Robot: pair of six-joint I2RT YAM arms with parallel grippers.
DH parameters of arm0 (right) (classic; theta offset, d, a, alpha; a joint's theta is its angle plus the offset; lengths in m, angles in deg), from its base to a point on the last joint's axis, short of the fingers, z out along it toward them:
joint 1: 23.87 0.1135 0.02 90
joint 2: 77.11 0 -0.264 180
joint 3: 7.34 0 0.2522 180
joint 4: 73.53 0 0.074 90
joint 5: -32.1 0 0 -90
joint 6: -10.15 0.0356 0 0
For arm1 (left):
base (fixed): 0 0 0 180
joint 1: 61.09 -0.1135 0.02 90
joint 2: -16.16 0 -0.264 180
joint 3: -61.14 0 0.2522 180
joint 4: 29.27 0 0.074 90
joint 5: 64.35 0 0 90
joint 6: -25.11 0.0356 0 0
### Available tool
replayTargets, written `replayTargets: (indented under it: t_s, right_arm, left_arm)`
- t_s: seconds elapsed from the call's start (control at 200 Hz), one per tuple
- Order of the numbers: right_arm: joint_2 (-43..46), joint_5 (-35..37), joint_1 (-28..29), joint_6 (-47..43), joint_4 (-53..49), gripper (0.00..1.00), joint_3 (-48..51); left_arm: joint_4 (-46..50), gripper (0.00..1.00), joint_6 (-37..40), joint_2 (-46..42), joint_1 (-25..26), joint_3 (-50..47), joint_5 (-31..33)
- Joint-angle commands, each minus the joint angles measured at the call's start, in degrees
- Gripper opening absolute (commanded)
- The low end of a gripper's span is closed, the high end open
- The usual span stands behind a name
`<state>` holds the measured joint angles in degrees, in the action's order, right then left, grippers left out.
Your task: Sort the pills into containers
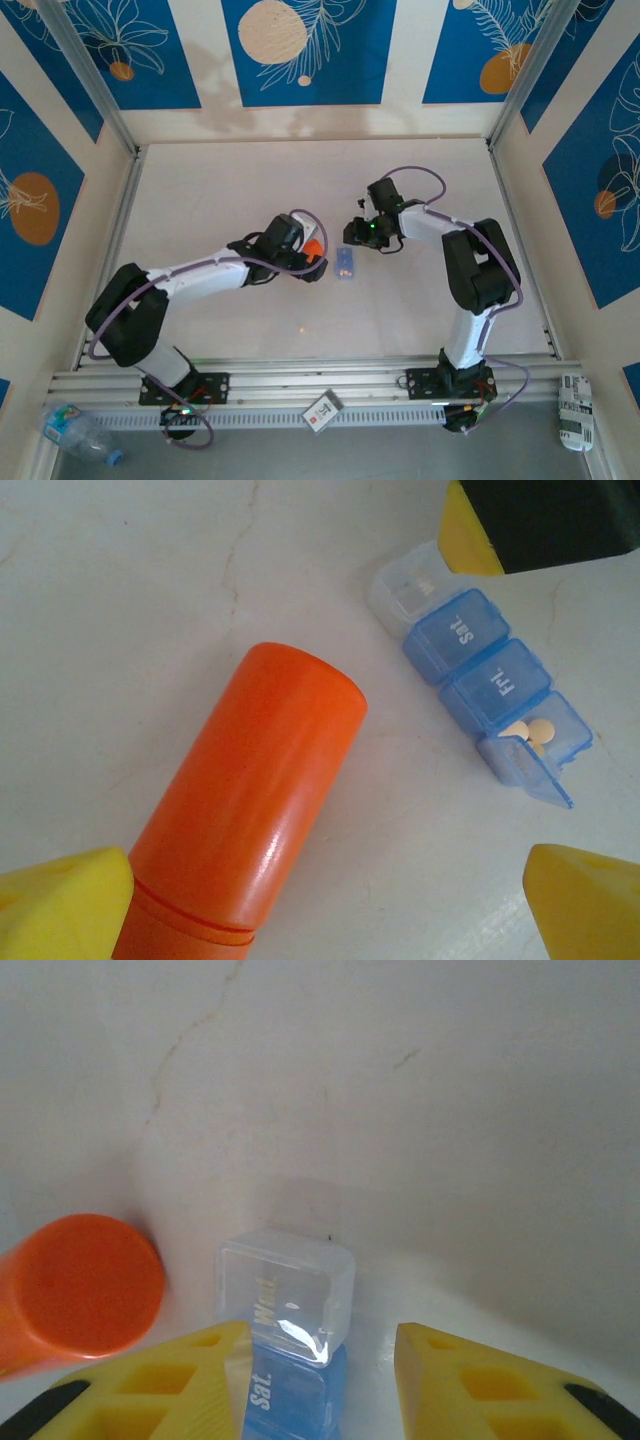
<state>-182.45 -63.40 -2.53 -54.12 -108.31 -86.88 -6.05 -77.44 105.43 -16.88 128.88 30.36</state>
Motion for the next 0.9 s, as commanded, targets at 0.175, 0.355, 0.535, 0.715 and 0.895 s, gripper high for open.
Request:
replayTargets:
  t_s: [0.175,0.355,0.535,0.715,0.895]
  right_arm:
    - [-2.38,0.79,0.89,-2.36,-2.89,0.42,-1.90]
    - [-3.31,0.91,1.07,-2.29,-2.70,0.41,-1.74]
    - [-3.97,0.71,1.22,-2.23,-2.39,0.40,-1.41]
    - [-4.65,0.66,1.21,-2.03,-1.94,0.40,-1.10]
    - [-5.38,0.47,1.16,-1.91,-1.66,0.39,-0.71]
  left_arm:
    - [7.41,1.00,0.39,5.77,3.20,7.16,5.95]
    - [11.03,1.00,1.13,9.81,4.22,11.00,9.13]
    - [11.29,1.00,1.16,11.66,4.29,12.27,8.95]
    - [10.51,1.00,1.26,12.60,4.39,13.66,7.44]
    - [9.82,1.00,1.29,13.36,4.84,14.91,5.84]
